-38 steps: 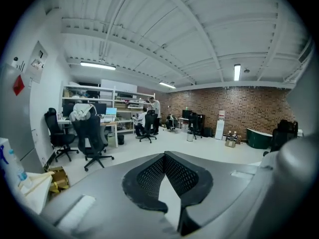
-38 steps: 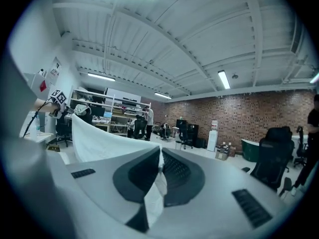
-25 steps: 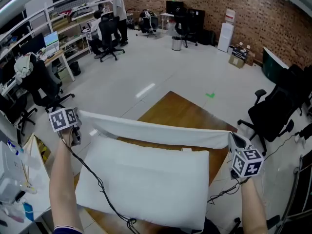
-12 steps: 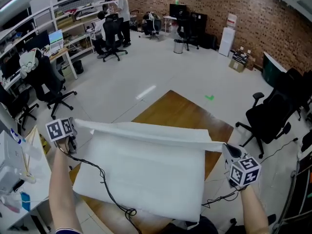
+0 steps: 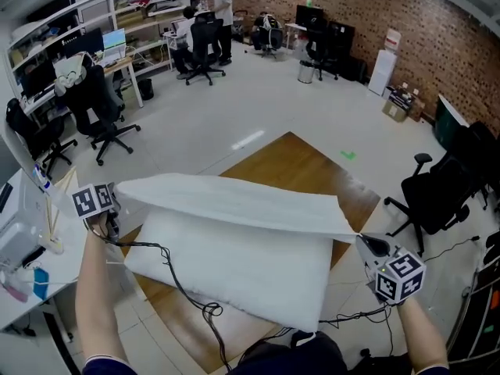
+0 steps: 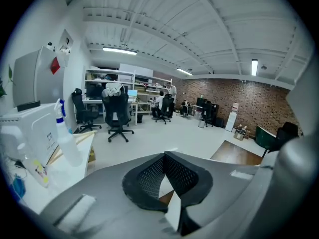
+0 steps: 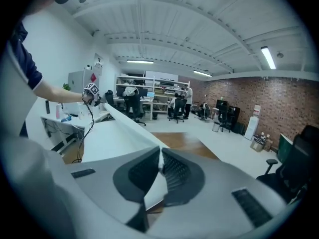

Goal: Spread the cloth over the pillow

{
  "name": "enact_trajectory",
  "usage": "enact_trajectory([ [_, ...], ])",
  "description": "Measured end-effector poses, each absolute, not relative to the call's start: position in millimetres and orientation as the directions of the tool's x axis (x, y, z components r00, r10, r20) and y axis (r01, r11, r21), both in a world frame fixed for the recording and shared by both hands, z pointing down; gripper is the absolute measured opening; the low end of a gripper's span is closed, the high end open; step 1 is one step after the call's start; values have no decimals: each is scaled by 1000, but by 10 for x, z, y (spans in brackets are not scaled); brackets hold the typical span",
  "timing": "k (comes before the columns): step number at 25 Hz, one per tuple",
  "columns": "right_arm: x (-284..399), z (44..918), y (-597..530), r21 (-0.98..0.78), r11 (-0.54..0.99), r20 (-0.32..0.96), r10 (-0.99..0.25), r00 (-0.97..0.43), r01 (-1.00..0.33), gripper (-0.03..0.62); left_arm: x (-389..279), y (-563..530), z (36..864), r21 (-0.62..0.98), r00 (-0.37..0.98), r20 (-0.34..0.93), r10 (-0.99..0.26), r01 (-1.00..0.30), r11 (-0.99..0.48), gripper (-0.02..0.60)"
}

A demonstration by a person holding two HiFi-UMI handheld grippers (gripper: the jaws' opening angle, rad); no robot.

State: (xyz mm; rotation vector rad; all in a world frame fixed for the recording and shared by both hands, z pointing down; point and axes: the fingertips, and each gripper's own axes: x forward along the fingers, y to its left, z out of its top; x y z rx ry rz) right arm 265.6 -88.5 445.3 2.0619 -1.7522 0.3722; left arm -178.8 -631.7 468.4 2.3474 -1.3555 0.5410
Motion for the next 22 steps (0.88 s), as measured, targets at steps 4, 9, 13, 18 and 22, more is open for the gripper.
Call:
enact_trajectory([
  [4,2385,4439,-816,142,-64,470,-874,124,-988,15,-2089,-6176,4753,102,431,520,-737,-888,-447,9],
  [9,2047,4513,-681,155,19,510,-858,63,-988,15,-2418,-6030,4960,100,399,549,-735,-904,-416,9],
  [13,1792,4512,-564,160,91,536,-844,9,-983,15,-2666,-5937,5104,127,377,560,-738,-919,-374,9],
  [18,1491,4524,-428,134,148,548,-835,-52,-980,15,-2939,-5817,5196,151,356,566,-744,-932,-330,8],
  [22,1263,4596,-280,122,207,575,-812,-101,-971,15,-3116,-5711,5264,155,339,570,-748,-939,-307,9],
])
